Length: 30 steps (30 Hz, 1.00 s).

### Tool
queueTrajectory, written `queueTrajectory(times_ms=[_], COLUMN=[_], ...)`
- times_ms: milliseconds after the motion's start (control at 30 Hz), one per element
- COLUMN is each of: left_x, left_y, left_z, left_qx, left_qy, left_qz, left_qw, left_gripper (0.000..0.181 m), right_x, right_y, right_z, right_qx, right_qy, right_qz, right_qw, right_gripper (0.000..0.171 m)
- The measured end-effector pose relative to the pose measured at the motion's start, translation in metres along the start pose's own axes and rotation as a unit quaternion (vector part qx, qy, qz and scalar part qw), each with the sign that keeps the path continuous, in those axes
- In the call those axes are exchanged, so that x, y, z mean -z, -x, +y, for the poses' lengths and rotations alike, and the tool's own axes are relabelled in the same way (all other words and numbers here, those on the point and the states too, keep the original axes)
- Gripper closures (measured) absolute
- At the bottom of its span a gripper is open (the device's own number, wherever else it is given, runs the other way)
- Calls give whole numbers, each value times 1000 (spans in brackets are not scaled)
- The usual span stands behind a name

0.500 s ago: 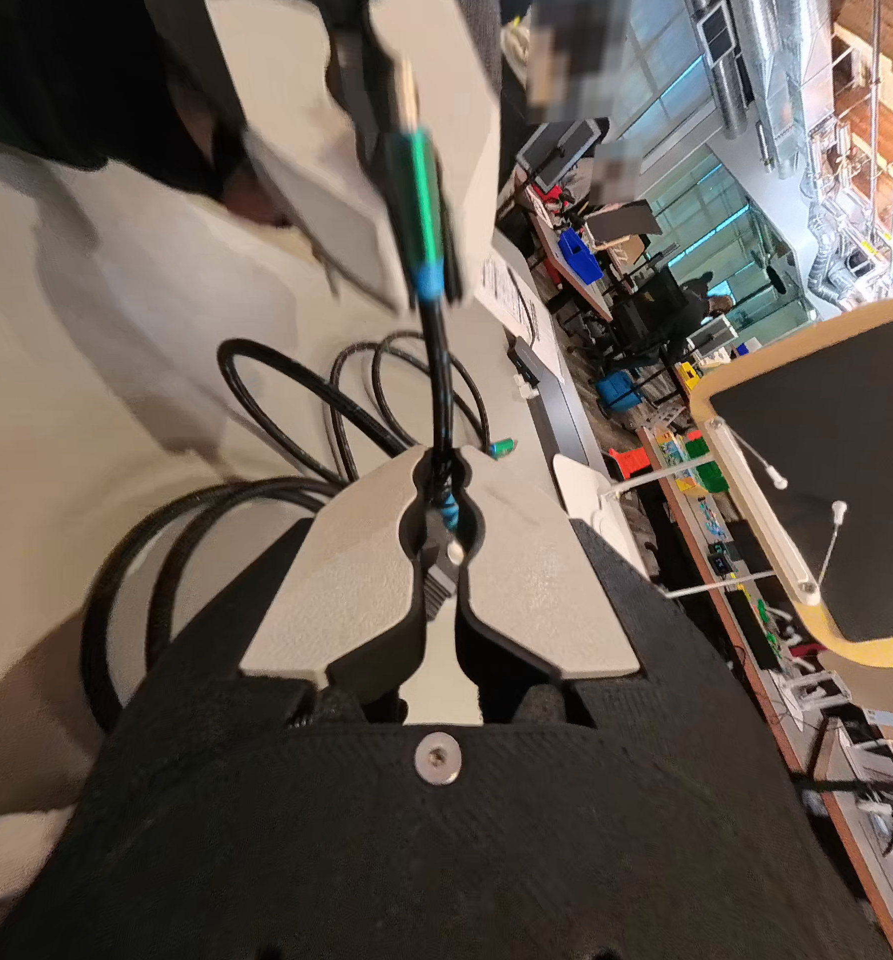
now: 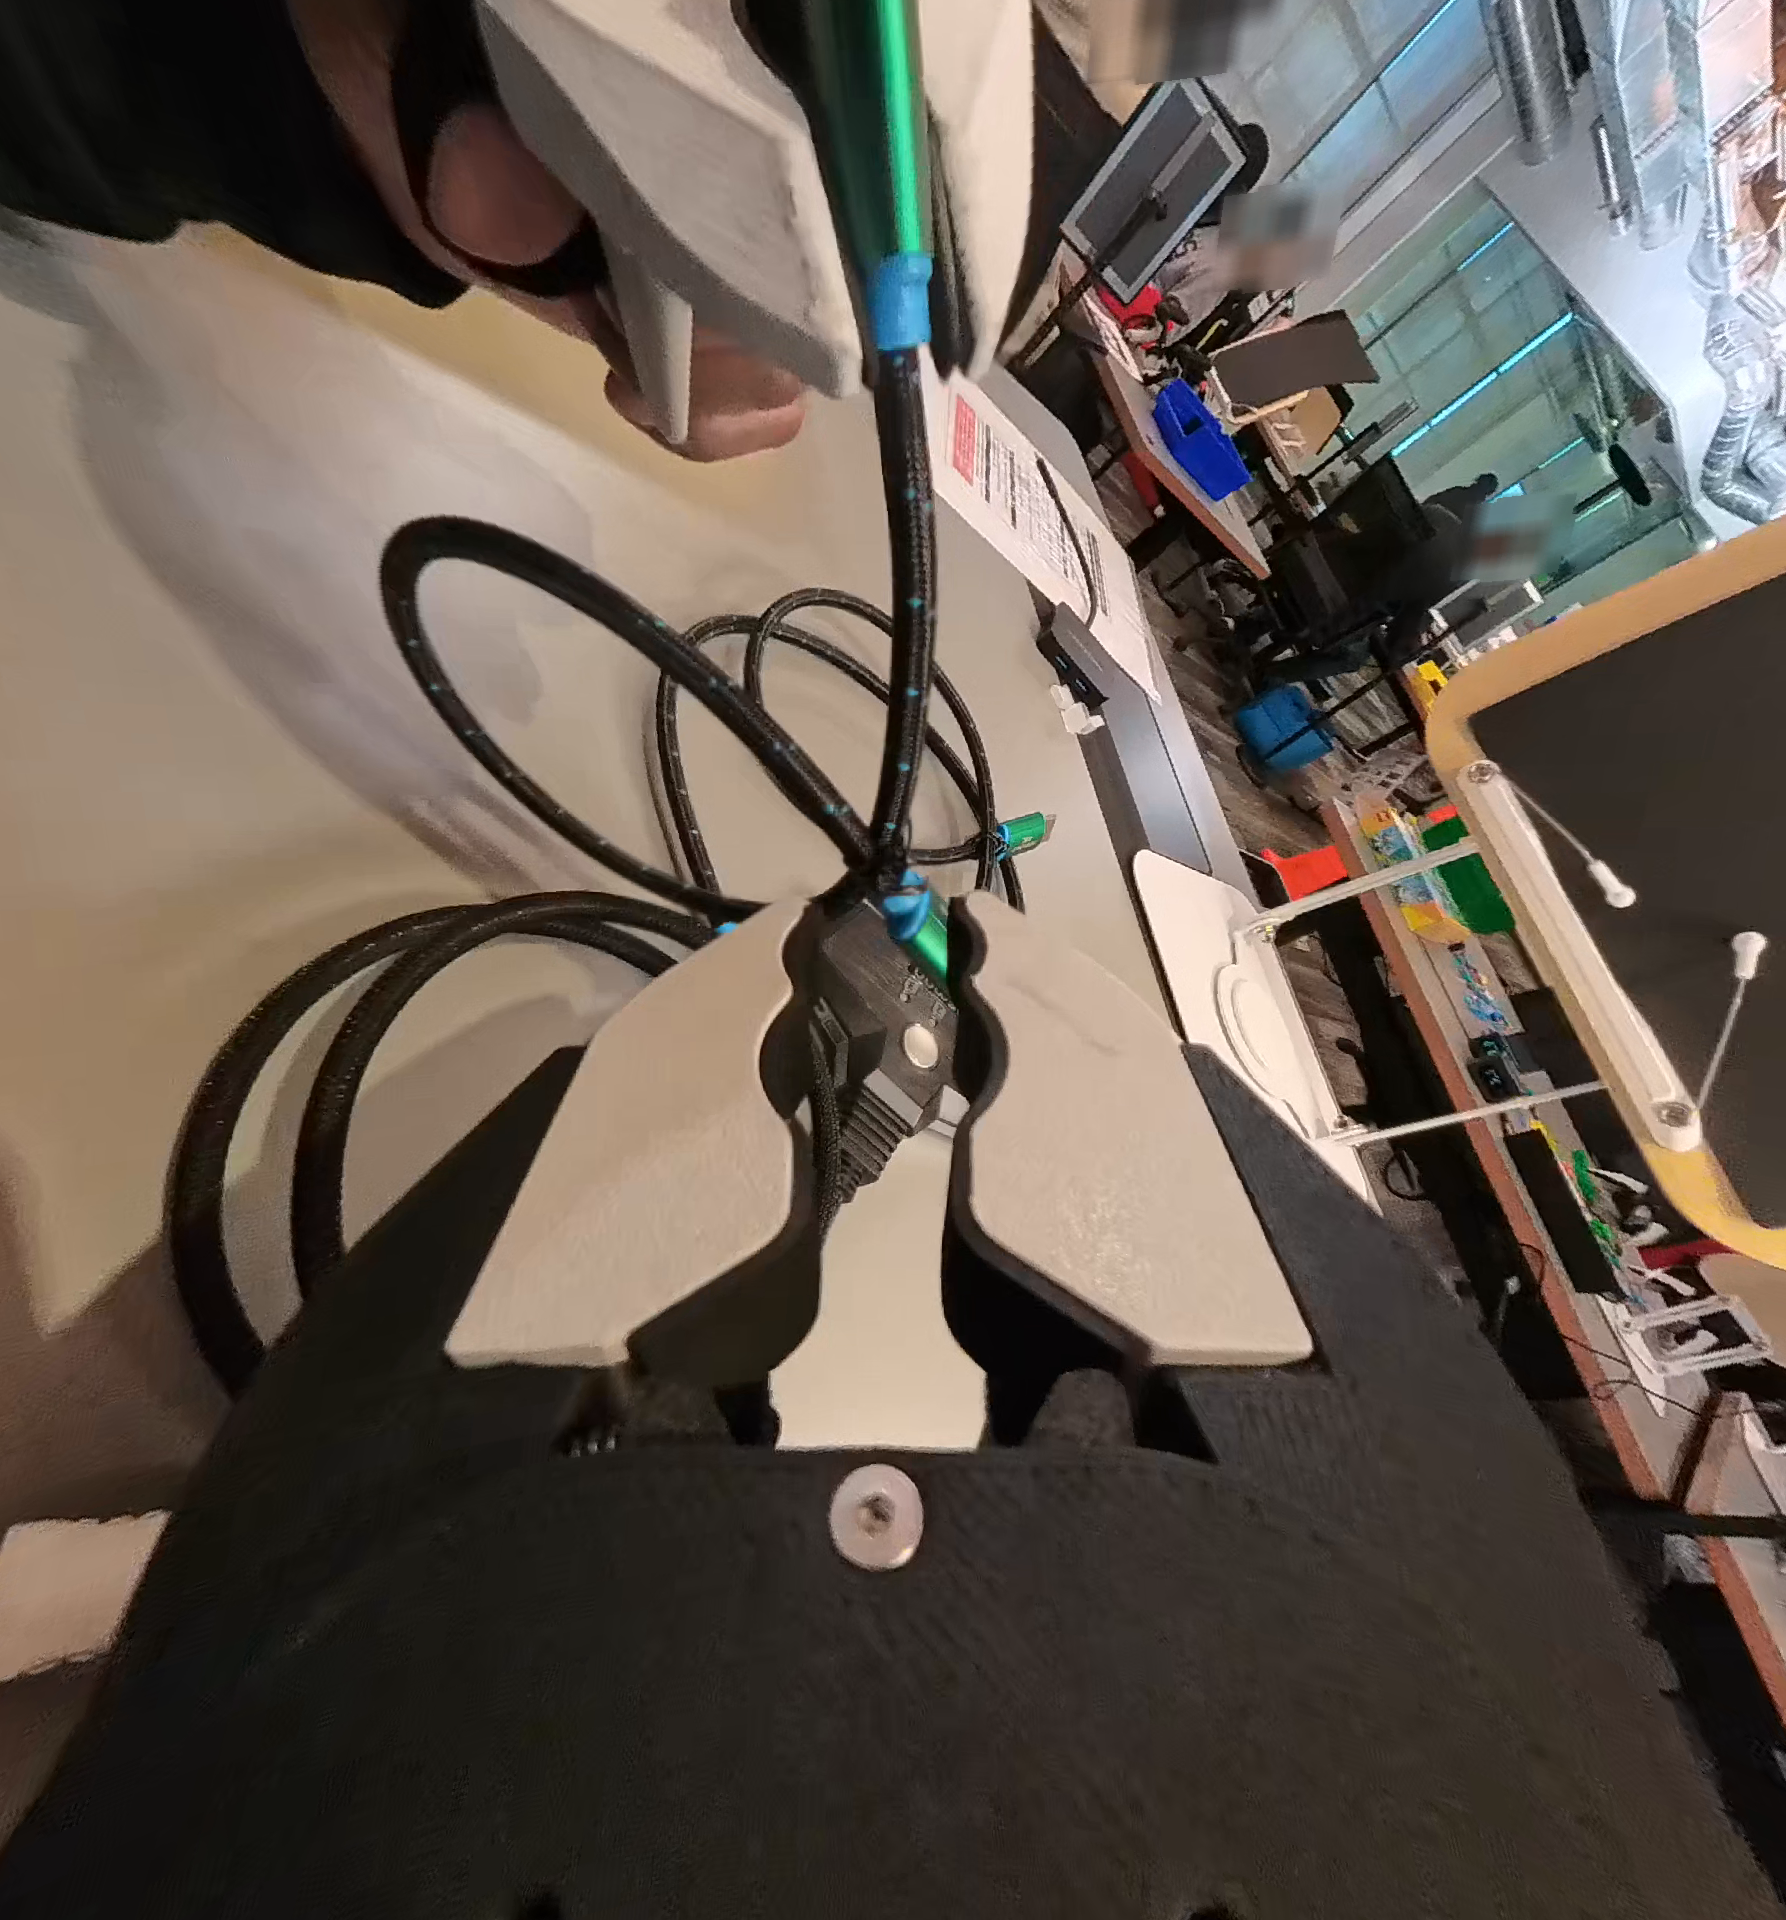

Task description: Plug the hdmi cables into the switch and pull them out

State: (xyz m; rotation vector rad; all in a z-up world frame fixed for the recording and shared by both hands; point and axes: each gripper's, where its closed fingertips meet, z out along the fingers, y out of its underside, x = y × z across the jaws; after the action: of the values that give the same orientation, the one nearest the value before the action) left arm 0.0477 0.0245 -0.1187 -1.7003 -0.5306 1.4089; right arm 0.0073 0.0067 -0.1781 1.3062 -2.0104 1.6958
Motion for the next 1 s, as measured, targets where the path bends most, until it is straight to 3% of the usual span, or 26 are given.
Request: queueTrajectory(times_ms=[367, 500, 667, 733, 767, 867, 1000], left_x=[3, 5, 6, 5, 6, 5, 11], left_y=[3, -6, -16, -18, -19, -3, 31], left_z=[-10, -12, -8, -5, -2, 11, 20], left_qx=[96, 152, 213, 233, 241, 274, 311], left_qy=[-35, -48, -40, -30, -25, -5, -3], left_qz=[32, 84, 140, 150, 155, 109, 18], left_qw=[994, 984, 966, 961, 958, 955, 950], left_gripper=[170, 170, 170, 170, 170, 167, 149], right_x=[13, 17, 12, 5, -1, -18, -33], right_y=[-10, 4, 23, 31, 29, 15, -3], right_z=[-38, -60, -70, -70, -67, -57, -35], right_qx=[-49, -63, -82, -88, -92, -160, -270], right_qy=[-75, -102, -68, -47, -37, -19, -16], right_qz=[-19, -123, -238, -262, -250, -201, -138], right_qw=[996, 985, 965, 960, 963, 966, 953], right_gripper=[147, 147, 143, 152, 163, 165, 165])
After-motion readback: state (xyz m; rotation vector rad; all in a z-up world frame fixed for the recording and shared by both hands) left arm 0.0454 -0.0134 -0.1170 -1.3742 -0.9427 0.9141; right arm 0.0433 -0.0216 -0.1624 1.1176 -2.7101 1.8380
